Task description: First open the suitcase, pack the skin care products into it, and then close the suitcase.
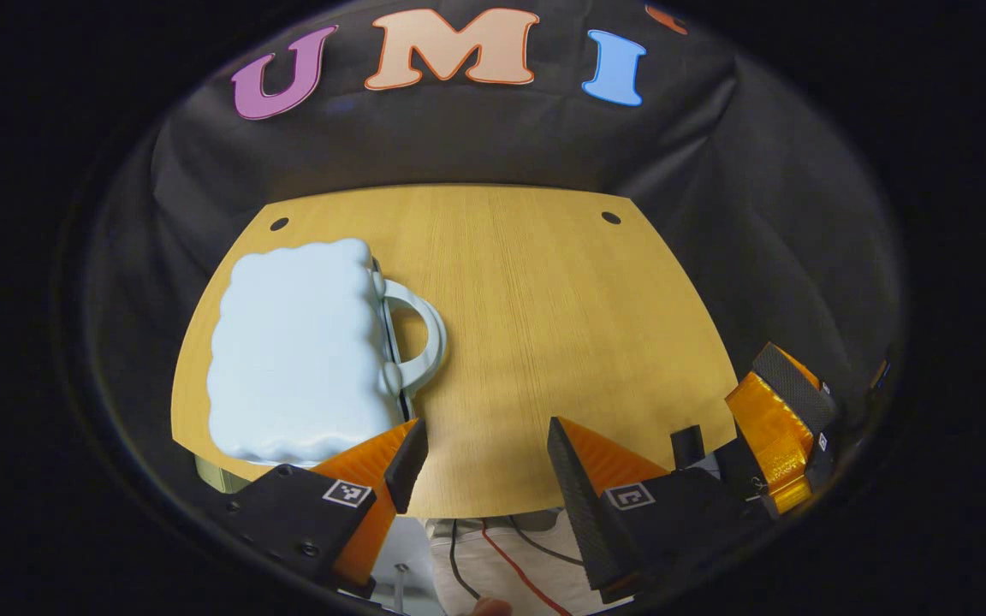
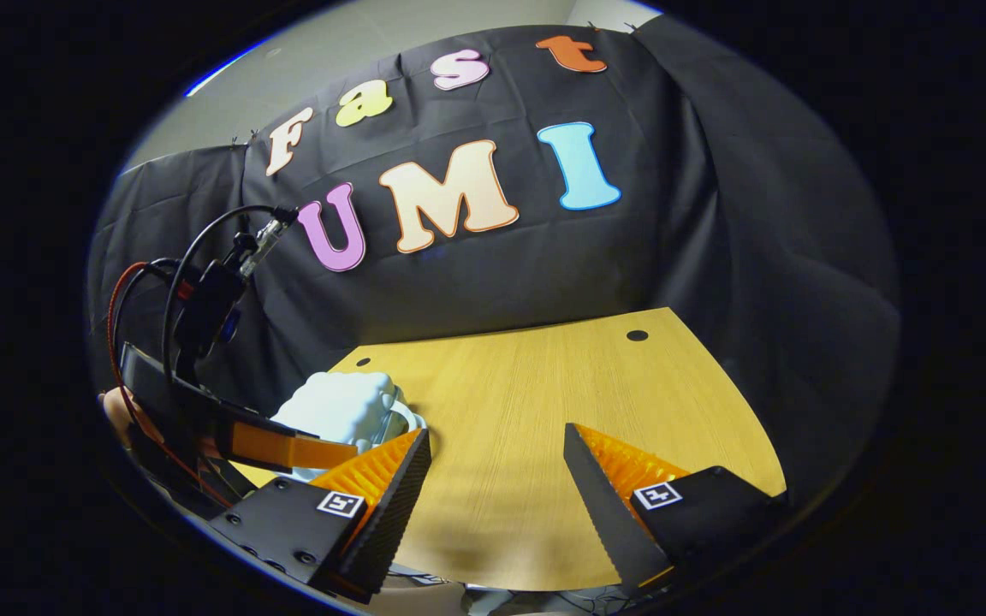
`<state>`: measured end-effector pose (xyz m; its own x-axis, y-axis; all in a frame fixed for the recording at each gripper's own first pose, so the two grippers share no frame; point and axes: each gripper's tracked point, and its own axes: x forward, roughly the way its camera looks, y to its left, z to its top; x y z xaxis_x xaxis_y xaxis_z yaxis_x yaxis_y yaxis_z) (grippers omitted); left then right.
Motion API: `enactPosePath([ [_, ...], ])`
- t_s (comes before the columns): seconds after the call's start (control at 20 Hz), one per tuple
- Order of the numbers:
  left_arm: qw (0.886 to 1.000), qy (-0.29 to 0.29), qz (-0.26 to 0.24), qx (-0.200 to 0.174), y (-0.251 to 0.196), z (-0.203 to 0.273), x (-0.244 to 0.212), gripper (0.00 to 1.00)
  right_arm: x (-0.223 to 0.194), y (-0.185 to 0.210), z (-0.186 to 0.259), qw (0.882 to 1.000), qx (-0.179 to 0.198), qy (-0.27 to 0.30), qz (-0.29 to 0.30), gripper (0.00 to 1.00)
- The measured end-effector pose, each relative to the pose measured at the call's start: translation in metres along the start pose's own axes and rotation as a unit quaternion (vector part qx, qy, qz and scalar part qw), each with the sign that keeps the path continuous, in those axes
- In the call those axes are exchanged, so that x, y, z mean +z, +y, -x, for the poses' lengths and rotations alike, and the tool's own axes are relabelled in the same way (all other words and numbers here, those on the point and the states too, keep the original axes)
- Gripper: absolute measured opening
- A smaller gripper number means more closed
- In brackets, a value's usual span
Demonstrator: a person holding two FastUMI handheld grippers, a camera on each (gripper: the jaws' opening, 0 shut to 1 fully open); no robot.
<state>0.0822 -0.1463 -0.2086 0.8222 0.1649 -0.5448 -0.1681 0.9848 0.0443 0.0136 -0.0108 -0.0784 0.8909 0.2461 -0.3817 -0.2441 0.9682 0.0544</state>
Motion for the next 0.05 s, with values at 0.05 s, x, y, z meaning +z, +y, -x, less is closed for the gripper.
enactPosePath([
  [0.05, 1.000, -0.001, -0.001, -0.001, 0.0017, 0.0004, 0.0017, 0.83, -0.0004, 0.0015, 0.0004, 1.000, -0.001, 0.001, 0.001, 0.98],
])
